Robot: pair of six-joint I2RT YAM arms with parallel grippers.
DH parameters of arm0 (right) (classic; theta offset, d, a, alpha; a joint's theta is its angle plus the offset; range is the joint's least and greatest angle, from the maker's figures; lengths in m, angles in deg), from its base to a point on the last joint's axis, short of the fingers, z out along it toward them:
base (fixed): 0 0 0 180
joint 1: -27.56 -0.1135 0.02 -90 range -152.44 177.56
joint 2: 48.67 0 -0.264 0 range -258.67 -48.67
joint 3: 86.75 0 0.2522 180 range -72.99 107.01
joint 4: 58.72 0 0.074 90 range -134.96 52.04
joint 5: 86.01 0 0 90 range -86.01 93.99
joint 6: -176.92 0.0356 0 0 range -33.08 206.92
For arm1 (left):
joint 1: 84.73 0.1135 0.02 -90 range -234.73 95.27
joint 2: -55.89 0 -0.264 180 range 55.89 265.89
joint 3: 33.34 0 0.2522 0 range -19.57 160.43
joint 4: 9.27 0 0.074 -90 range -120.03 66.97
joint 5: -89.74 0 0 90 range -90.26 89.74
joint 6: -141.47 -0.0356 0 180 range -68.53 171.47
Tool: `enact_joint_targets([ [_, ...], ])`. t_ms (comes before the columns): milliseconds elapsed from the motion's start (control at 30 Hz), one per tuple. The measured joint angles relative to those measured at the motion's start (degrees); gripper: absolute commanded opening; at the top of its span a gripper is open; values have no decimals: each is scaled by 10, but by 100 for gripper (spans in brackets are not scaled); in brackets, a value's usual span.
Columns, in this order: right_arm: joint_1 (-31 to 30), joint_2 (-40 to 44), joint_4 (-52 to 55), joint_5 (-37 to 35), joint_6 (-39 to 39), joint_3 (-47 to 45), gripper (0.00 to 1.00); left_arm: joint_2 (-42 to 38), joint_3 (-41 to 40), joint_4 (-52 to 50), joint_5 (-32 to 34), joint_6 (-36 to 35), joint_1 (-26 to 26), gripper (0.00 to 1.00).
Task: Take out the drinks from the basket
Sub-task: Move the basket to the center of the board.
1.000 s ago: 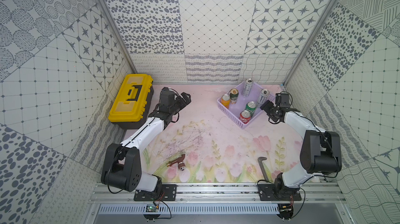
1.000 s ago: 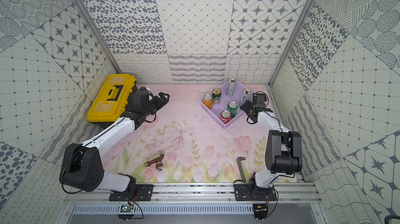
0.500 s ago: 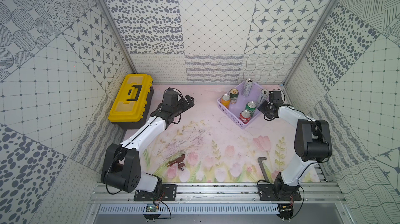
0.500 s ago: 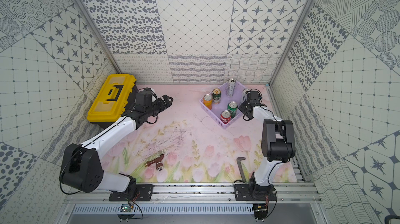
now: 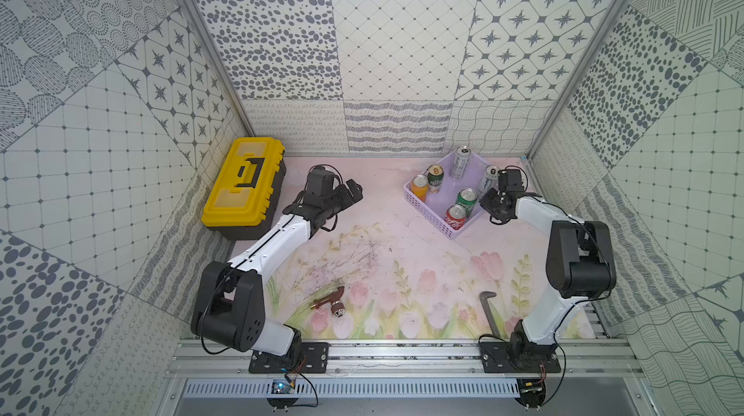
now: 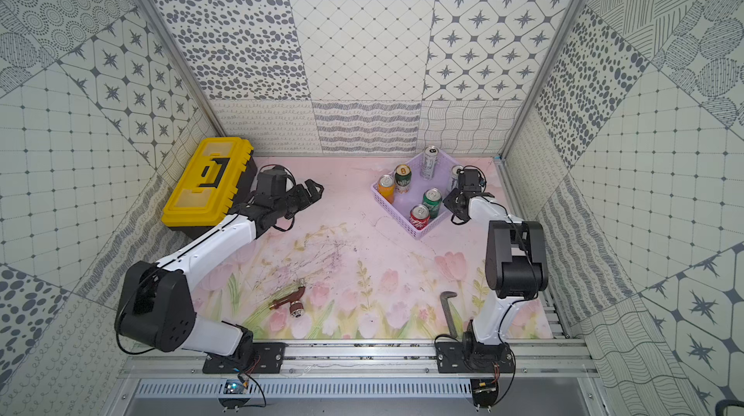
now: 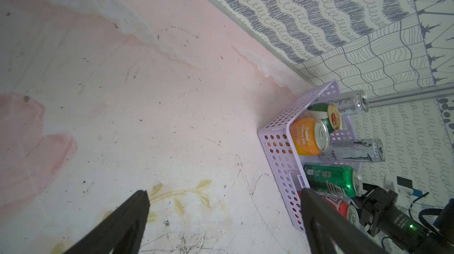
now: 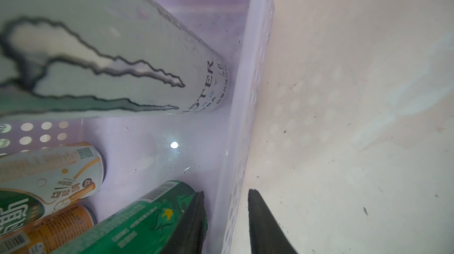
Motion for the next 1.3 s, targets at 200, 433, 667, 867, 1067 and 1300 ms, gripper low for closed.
enact_joint_targets([
  [200, -1, 0, -2, 0, -1, 1, 9, 5, 1, 0, -1, 0, 0, 100],
  [433, 1, -1, 3, 4, 9, 4, 0, 8, 3, -2, -6, 0, 0, 100],
  [667, 0, -3, 9, 16, -25, 10, 0, 11, 12, -9, -11, -2, 0, 98],
  [867, -8, -6, 10, 22, -70, 21, 0, 26, 35, -24, -23, -11, -1, 97],
  [1067, -18, -6, 13, 48, -107, 23, 0, 53, 63, -40, -44, -24, -1, 95],
  [1300, -57, -10, 50, 86, -151, 40, 0, 90, 88, -63, -82, -30, -2, 95],
])
